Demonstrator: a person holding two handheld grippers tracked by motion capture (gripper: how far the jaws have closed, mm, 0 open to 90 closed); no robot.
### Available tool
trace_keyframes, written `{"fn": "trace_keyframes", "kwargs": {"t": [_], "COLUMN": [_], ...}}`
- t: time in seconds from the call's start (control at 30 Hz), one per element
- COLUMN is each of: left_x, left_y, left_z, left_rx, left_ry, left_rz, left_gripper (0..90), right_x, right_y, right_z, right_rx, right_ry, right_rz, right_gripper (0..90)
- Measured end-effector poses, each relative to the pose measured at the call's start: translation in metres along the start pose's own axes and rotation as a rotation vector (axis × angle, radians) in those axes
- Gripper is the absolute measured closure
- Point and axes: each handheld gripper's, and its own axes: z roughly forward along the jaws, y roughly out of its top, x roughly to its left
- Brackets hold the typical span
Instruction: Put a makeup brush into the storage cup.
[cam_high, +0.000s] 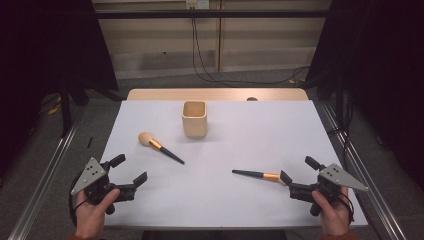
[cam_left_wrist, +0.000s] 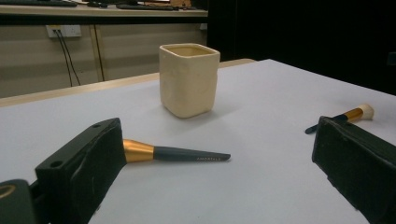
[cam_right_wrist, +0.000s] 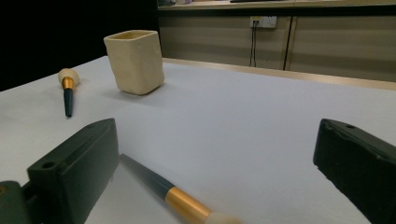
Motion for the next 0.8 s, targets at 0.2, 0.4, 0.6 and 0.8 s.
{"fn": "trace_keyframes", "kwargs": {"t": [0.2,0.4,0.6,0.8], "left_x": [0.003,0.007,0.013,0.019], "left_y": [0.010,0.016,0.018,0.023], "left_z": [0.013,0.024,0.031,0.039], "left_rx": [-0.006,0.012,0.014,0.026], "left_ry": [-0.020,-0.025,-0.026,-0.017], "left_rz": [0.022,0.053,0.044,0.060], "left_gripper": [2.6,2.5,2.3,2.3], "right_x": [0.000,0.000,0.000,0.001], "right_y": [0.000,0.000,0.000,0.000], "right_z": [0.000,0.000,0.001,0.001], "right_rx": [0.001,0.001,0.002,0.001], "right_ry": [0.003,0.005,0.007,0.013], "right_rz": [-0.001,-0.001,-0.003,-0.002], "right_gripper": [0.1,0.1,0.1,0.0]}}
